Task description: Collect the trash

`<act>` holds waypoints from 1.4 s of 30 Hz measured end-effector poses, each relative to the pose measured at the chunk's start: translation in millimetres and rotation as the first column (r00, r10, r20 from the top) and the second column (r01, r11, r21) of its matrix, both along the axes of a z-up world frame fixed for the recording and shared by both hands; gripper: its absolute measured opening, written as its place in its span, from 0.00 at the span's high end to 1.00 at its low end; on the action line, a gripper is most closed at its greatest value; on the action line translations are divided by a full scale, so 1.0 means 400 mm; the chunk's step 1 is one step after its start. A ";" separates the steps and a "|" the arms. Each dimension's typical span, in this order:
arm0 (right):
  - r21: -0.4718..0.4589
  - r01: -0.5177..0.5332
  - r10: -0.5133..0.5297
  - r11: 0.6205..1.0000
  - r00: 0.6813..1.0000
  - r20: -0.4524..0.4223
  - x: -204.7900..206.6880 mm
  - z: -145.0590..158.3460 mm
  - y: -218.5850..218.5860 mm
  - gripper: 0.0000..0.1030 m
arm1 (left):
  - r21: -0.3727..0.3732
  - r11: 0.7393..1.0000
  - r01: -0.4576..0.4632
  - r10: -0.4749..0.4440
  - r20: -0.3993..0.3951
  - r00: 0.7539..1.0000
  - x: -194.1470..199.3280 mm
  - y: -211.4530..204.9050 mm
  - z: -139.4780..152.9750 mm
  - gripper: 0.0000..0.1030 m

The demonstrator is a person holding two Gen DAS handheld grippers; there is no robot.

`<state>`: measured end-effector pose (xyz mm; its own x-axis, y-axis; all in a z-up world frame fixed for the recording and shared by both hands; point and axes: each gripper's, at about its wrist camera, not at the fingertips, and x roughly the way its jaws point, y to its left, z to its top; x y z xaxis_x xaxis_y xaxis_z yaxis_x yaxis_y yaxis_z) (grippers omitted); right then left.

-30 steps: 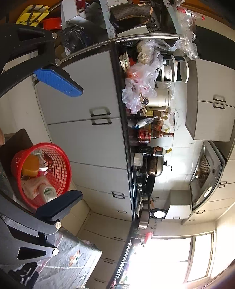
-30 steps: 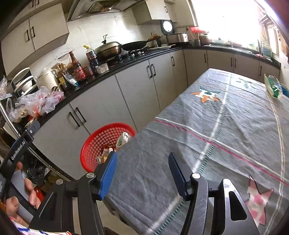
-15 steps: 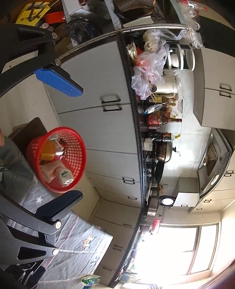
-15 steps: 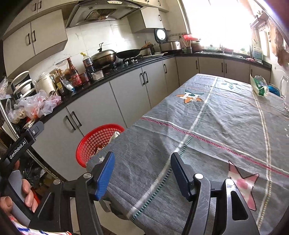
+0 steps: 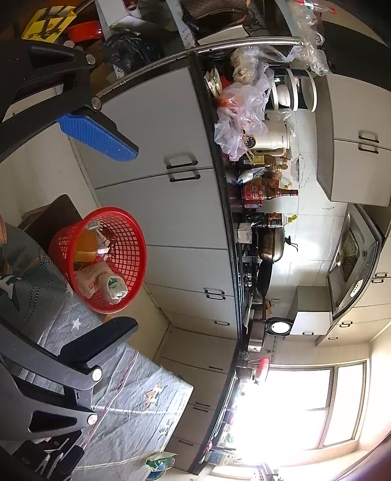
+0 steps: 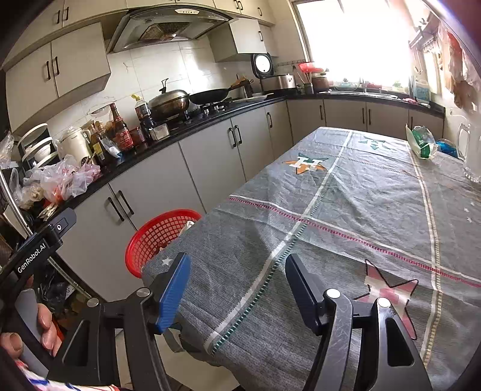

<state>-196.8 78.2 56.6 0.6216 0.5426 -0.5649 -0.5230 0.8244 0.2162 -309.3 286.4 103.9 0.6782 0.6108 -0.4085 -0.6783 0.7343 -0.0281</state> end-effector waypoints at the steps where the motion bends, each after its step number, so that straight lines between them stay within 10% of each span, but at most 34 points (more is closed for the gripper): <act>1: -0.001 0.000 0.000 1.000 1.000 0.003 -0.003 0.001 0.000 0.31 | 0.002 1.000 0.000 0.000 0.000 1.000 -0.001 -0.002 0.000 0.00; 42: -0.039 -0.006 0.007 0.999 1.000 0.017 -0.014 -0.016 0.019 0.26 | -0.086 0.996 0.018 -0.027 -0.105 0.994 0.031 0.038 -0.063 0.00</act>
